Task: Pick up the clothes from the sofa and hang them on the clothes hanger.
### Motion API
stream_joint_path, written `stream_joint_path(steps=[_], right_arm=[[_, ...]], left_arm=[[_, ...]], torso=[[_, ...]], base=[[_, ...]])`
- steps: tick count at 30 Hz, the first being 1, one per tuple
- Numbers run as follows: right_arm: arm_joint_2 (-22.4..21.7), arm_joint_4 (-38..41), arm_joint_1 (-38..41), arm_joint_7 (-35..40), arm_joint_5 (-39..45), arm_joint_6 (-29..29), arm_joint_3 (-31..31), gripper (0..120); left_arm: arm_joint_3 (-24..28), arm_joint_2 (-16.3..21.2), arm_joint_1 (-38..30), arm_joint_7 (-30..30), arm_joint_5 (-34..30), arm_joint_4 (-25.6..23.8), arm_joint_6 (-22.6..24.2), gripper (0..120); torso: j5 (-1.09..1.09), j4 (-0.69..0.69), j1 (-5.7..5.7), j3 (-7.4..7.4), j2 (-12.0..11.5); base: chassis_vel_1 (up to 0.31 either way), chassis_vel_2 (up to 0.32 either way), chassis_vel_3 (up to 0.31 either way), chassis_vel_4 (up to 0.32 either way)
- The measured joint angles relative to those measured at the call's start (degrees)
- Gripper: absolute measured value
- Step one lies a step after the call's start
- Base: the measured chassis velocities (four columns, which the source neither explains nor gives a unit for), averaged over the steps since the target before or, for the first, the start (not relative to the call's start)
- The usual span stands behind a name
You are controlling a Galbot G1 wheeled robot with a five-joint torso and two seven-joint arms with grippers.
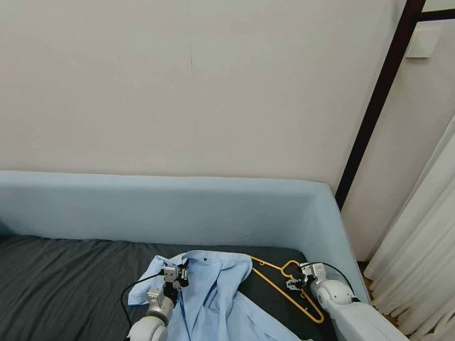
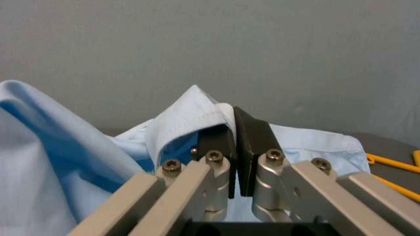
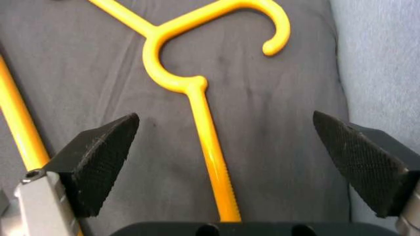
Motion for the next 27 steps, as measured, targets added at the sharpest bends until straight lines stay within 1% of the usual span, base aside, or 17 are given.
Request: stream_joint_path(steps=[4, 6, 7, 9, 10, 11, 12, 14, 15, 16, 20, 21, 22, 24, 25, 26, 27], right_arm=[[0.7, -1.6, 0.1, -0.5, -0.2, 0.5, 0.5, 95], [1.0, -2.3, 0.2, -0.7, -0.5, 0.7, 0.8, 89], [1.2, -2.7, 0.3, -0.9, -0.8, 0.9, 0.9, 82], [1.4, -3.7, 0.4, -1.4, -1.3, 1.2, 1.2, 74], [1.4, -3.7, 0.4, -1.4, -1.3, 1.2, 1.2, 74], [1.5, -4.1, 0.5, -1.8, -1.4, 1.3, 1.3, 71], [1.6, -4.5, 0.5, -2.0, -1.5, 1.4, 1.5, 64], [1.6, -4.9, 0.5, -2.2, -1.4, 1.3, 1.7, 58], [1.6, -4.9, 0.5, -2.2, -1.4, 1.3, 1.7, 58], [1.6, -5.0, 0.5, -2.6, -1.3, 1.2, 1.9, 54], [1.3, -4.0, 0.0, -3.5, -0.7, 0.3, 1.8, 36], [1.3, -4.0, 0.0, -3.5, -0.7, 0.3, 1.8, 36], [1.2, -3.7, -0.2, -3.5, -0.6, 0.2, 1.7, 33], [1.1, -3.1, -0.5, -3.6, -0.4, -0.1, 1.6, 23], [1.0, -2.8, -0.6, -3.6, -0.4, -0.2, 1.4, 20], [1.0, -2.8, -0.6, -3.6, -0.4, -0.2, 1.4, 20], [0.9, -2.5, -0.7, -3.7, -0.4, -0.2, 1.2, 15]], left_arm=[[0.0, -0.4, 0.0, 0.0, 0.1, 0.3, -0.2, 0], [0.0, -0.7, 0.0, 0.0, 0.2, 0.6, -0.2, 0], [0.1, -0.9, 0.1, 0.0, 0.3, 0.7, -0.2, 0], [0.2, -1.4, 0.2, 0.0, 0.4, 0.7, -0.3, 0], [0.2, -1.4, 0.2, 0.0, 0.4, 0.7, -0.3, 0], [0.3, -1.5, 0.2, 0.0, 0.5, 0.7, -0.3, 0], [0.3, -1.6, 0.1, 0.0, 0.5, 0.7, -0.3, 0], [0.4, -1.7, 0.0, 0.0, 0.5, 0.9, -0.3, 0], [0.4, -1.7, 0.0, 0.0, 0.5, 0.9, -0.3, 0], [0.4, -1.7, -0.1, 0.0, 0.5, 1.1, -0.3, 0], [0.4, -1.3, -0.4, 0.0, 0.4, 1.2, -0.3, 0], [0.4, -1.3, -0.4, 0.0, 0.4, 1.2, -0.3, 0], [0.5, -1.2, -0.4, 0.0, 0.4, 1.1, -0.3, 0], [0.5, -1.2, -0.4, -0.1, 0.3, 1.0, -0.3, 0], [0.5, -1.2, -0.4, -0.1, 0.3, 0.9, -0.3, 0], [0.5, -1.2, -0.4, -0.1, 0.3, 0.9, -0.3, 0], [0.5, -1.2, -0.3, -0.1, 0.3, 0.8, -0.3, 0]], torso=[[0.01, 0.00, 0.00, 0.00, 0.0], [0.01, 0.00, 0.00, 0.00, 0.0], [0.01, 0.00, 0.00, 0.00, 0.0], [0.01, 0.00, 0.00, 0.00, 0.0], [0.01, 0.00, 0.00, 0.00, 0.0], [0.01, 0.00, 0.00, 0.00, 0.0], [0.01, 0.01, 0.00, 0.00, 0.0], [0.01, 0.01, 0.00, 0.00, 0.0], [0.01, 0.01, 0.00, 0.00, 0.0], [0.01, 0.01, 0.00, 0.00, 0.0], [0.00, 0.01, 0.00, -0.01, 0.0], [0.00, 0.01, 0.00, -0.01, 0.0], [0.00, 0.00, 0.00, -0.01, 0.0], [-0.01, -0.01, 0.00, -0.01, 0.0], [-0.01, -0.01, 0.00, -0.01, 0.0], [-0.01, -0.01, 0.00, -0.01, 0.0], [-0.01, -0.01, 0.00, -0.01, 0.0]], base=[[0.000, 0.000, 0.000, 0.000], [0.000, 0.000, 0.000, 0.000], [0.000, 0.000, 0.000, 0.000], [0.000, 0.000, 0.000, 0.000], [0.000, 0.000, 0.000, 0.000], [0.000, 0.000, 0.000, 0.000], [0.000, 0.000, 0.000, 0.000], [0.000, 0.000, 0.000, 0.000], [0.000, 0.000, 0.000, 0.000], [0.000, 0.000, 0.000, 0.000], [0.000, 0.000, 0.000, 0.000], [0.000, 0.000, 0.000, 0.000], [0.000, 0.000, 0.000, 0.000], [0.000, 0.000, 0.000, 0.000], [0.000, 0.000, 0.000, 0.000], [0.000, 0.000, 0.000, 0.000], [0.000, 0.000, 0.000, 0.000]])
